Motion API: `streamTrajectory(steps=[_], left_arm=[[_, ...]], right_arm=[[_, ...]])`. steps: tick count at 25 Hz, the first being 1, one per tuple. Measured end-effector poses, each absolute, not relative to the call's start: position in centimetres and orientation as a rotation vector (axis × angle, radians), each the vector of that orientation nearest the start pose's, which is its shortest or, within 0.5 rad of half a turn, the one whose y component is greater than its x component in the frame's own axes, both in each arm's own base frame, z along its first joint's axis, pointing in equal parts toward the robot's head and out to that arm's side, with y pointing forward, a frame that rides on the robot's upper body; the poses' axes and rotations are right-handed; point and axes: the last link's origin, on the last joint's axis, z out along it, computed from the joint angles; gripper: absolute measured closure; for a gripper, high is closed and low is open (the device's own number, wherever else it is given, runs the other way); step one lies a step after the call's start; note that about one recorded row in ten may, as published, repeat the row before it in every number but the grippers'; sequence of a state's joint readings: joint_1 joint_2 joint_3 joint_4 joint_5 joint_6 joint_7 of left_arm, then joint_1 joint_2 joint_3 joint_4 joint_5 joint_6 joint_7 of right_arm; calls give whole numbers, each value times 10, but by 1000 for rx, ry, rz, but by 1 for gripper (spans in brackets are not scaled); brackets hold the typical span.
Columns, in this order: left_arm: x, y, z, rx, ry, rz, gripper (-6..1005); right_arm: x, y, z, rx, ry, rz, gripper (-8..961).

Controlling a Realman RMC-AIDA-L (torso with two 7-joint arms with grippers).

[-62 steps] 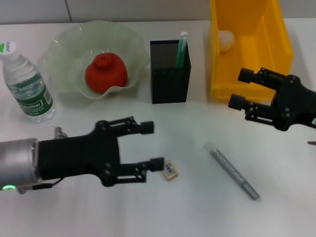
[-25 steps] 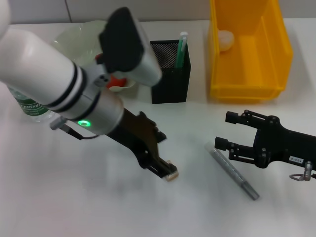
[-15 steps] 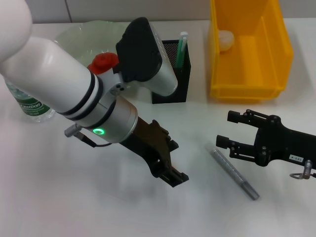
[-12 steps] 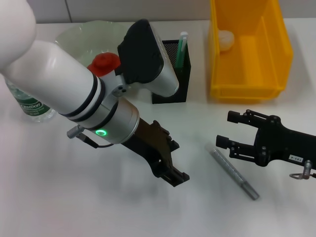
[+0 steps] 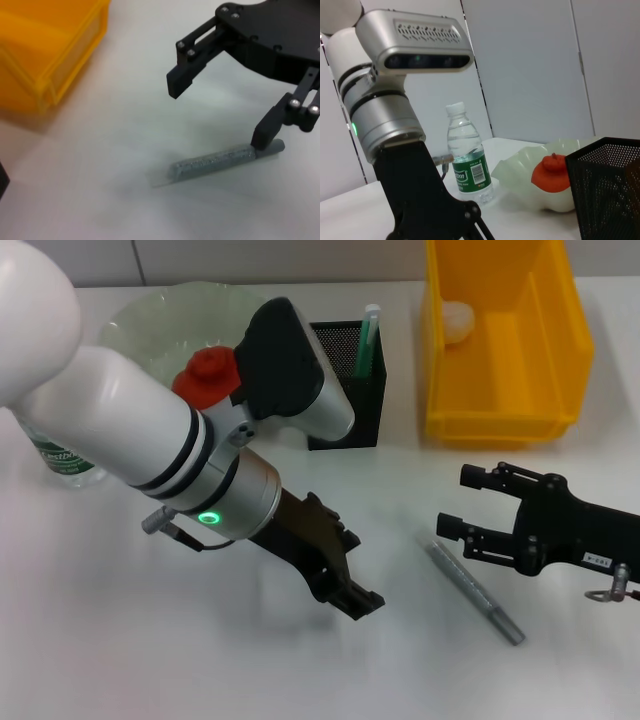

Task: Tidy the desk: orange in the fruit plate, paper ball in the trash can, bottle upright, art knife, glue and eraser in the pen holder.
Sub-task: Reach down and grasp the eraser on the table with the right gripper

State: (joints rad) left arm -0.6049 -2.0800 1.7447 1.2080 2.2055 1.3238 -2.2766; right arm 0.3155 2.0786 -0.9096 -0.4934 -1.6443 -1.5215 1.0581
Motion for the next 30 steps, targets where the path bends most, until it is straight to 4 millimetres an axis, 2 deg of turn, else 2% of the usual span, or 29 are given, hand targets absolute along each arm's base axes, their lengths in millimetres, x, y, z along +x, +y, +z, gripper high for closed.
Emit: streamTrajectory(steps=[14, 30], left_arm=[[-156, 315, -97, -3045, -517, 296, 253], [-159, 315, -101, -3033, -510, 298, 260]], right_arm=[[297, 271, -29, -2584, 566, 871, 194], [297, 273, -29, -2576, 568, 867, 194]])
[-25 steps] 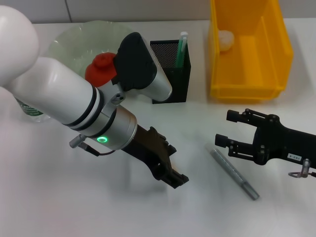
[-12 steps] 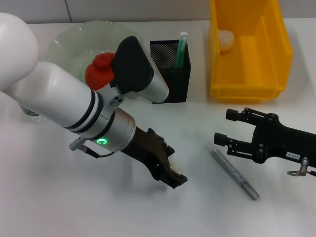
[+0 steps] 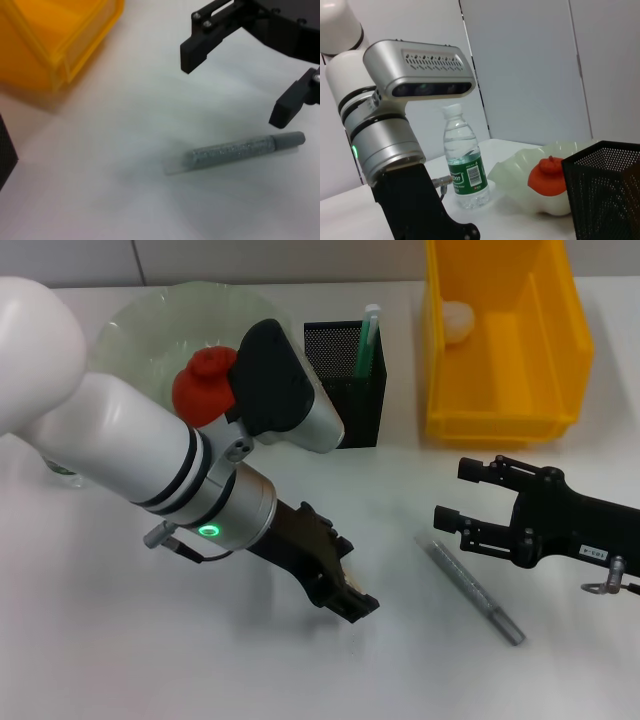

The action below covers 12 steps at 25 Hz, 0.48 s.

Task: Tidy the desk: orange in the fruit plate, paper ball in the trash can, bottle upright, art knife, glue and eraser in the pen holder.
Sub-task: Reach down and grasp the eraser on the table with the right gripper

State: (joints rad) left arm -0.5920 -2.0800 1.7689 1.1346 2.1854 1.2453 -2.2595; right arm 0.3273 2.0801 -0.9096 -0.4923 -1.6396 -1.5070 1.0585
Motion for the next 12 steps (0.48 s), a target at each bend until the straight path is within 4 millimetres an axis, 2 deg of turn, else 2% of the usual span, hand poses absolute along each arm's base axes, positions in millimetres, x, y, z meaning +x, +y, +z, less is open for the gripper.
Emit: streamTrajectory(steps=[12], left_arm=[[-166, 315, -103, -3030, -524, 312, 266]], right_arm=[[295, 277, -29, -2575, 558, 861, 194]])
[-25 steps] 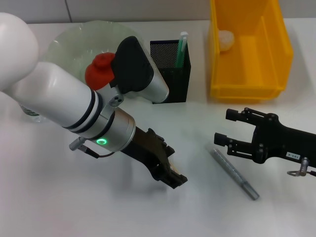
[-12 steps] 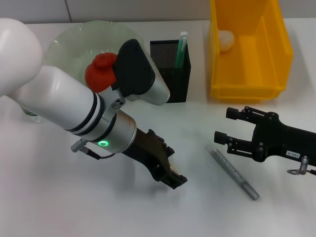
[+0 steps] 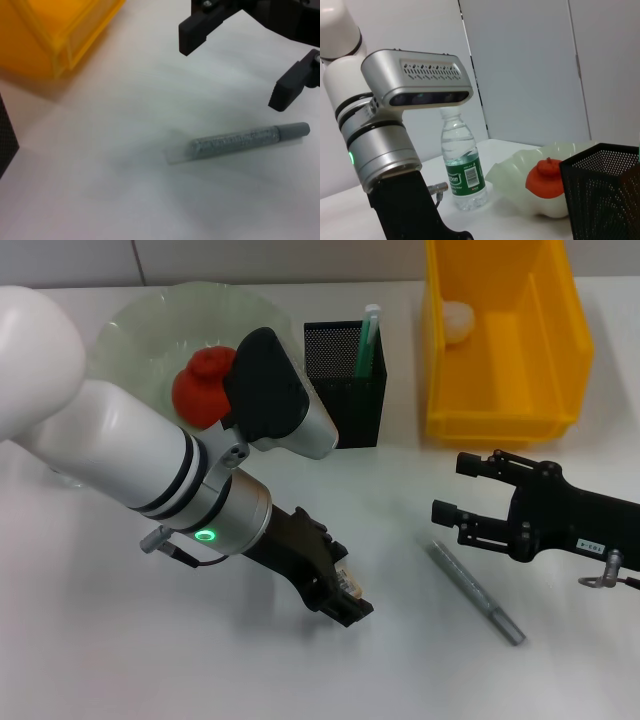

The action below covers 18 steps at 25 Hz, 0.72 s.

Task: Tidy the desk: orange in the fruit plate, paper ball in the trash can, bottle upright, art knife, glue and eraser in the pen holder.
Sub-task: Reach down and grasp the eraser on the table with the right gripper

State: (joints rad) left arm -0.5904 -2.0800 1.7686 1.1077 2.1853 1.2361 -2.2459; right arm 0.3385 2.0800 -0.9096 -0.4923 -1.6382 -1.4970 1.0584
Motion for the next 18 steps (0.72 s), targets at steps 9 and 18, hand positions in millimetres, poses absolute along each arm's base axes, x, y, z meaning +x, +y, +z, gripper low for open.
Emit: streamTrajectory(steps=[9, 18], left_arm=[[-166, 317, -103, -3021, -527, 302, 270], [-166, 317, -104, -3021, -507, 296, 275]], right_arm=[[295, 278, -29, -2576, 554, 862, 194], [294, 278, -29, -2577, 553, 862, 194]])
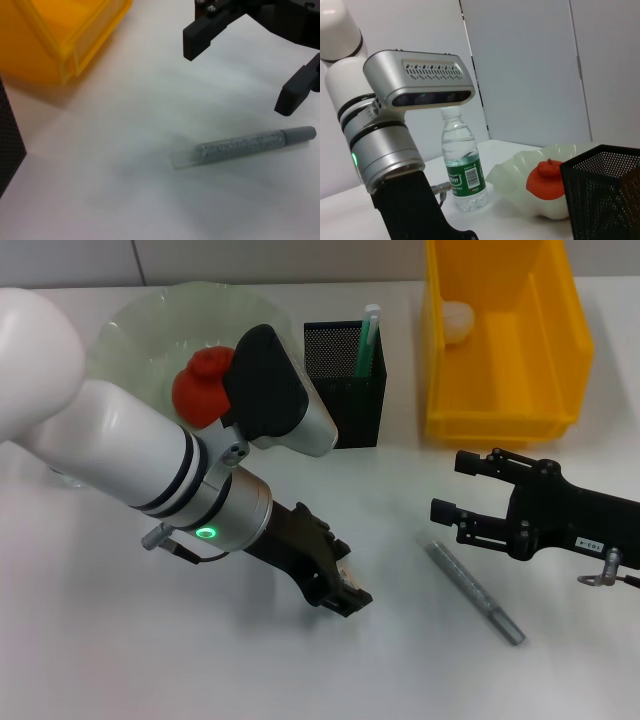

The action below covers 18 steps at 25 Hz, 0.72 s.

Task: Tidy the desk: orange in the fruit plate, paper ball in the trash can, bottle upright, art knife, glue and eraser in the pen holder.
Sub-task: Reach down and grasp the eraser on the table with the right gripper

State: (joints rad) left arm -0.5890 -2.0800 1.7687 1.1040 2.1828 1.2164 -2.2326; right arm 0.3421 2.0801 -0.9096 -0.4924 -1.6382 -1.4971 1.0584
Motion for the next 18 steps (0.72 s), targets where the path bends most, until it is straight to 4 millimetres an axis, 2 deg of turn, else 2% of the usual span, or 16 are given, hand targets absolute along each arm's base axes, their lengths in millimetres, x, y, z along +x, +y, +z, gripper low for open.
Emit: streamTrajectory(steps=[5, 8, 18], left_arm=[[-167, 317, -104, -3022, -506, 298, 277], [-168, 317, -104, -3021, -510, 302, 392], [-168, 319, -104, -3015, -502, 310, 385]], right_arm=[[294, 279, -29, -2577, 551, 863, 194], [294, 279, -29, -2577, 551, 864, 194], [294, 279, -29, -2576, 551, 864, 194]])
